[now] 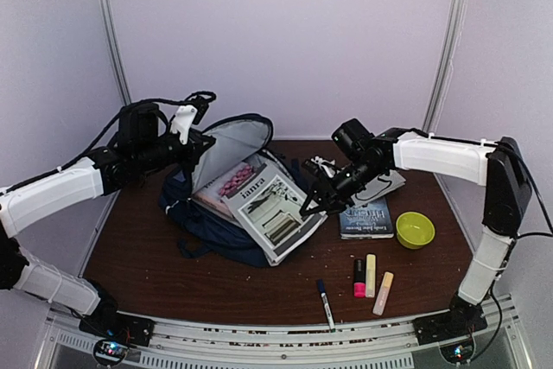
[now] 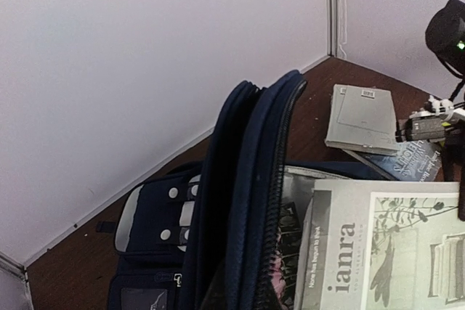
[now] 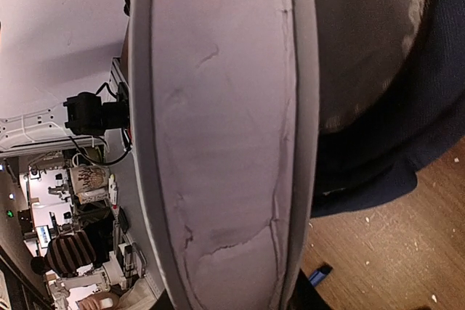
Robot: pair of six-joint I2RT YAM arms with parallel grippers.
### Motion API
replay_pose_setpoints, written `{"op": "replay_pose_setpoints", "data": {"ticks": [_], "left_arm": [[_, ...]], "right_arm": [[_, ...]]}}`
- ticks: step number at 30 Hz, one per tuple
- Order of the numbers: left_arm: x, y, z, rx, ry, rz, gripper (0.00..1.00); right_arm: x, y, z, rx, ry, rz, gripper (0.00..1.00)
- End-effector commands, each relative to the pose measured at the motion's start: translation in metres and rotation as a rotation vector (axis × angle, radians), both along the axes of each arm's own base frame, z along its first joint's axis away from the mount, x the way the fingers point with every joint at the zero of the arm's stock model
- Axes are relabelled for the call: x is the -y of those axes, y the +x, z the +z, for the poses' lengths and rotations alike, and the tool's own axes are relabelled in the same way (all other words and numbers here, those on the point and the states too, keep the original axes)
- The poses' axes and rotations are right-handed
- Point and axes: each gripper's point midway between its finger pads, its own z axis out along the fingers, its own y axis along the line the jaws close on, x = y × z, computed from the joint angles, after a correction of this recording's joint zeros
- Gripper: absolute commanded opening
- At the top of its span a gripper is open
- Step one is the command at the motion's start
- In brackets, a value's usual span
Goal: Pack the student bag
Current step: Place the student bag in the largest pocket of the bag.
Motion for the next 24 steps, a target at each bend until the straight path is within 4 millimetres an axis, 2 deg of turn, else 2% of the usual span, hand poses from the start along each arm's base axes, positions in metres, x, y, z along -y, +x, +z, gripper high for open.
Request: {"op": "replay_pose_setpoints", "data": {"ticks": [1, 4, 5, 6, 10, 15, 18, 20, 23, 24], "left_arm": [[0.012, -0.020, 0.091, 0.279, -0.172, -0.126, 0.00], [0.023, -0.039, 0.091, 0.303, -0.160, -0.235, 0.00], [0.027, -0.046, 0.092, 0.317, -0.157, -0.273, 0.00], [0.030, -0.053, 0.093, 0.330, -0.156, -0.304, 0.00], [0.038, -0.074, 0.099, 0.382, -0.174, -0.405, 0.00], [0.042, -0.075, 0.095, 0.377, -0.182, -0.423, 0.00], [0.035, -0.068, 0.095, 0.372, -0.194, -0.360, 0.00], [0.030, -0.058, 0.093, 0.359, -0.196, -0.294, 0.00], [0.020, -0.038, 0.086, 0.320, -0.191, -0.175, 0.00], [0.017, -0.031, 0.083, 0.303, -0.189, -0.133, 0.00]], "right_arm": [[-0.031, 0.015, 0.024, 0.017, 0.099, 0.025, 0.18], [-0.048, 0.035, 0.031, 0.024, 0.141, -0.002, 0.19], [-0.054, 0.043, 0.027, 0.020, 0.144, -0.009, 0.20], [-0.059, 0.049, 0.031, 0.022, 0.159, -0.019, 0.22], [-0.079, 0.081, 0.025, 0.009, 0.176, -0.085, 0.33], [-0.095, 0.126, 0.033, 0.067, 0.198, -0.197, 0.50], [-0.084, 0.146, 0.028, 0.115, 0.155, -0.280, 0.62], [-0.071, 0.153, 0.030, 0.175, 0.107, -0.321, 0.66], [-0.051, 0.153, 0.040, 0.279, 0.034, -0.345, 0.69], [-0.041, 0.150, 0.050, 0.315, 0.014, -0.351, 0.70]]}}
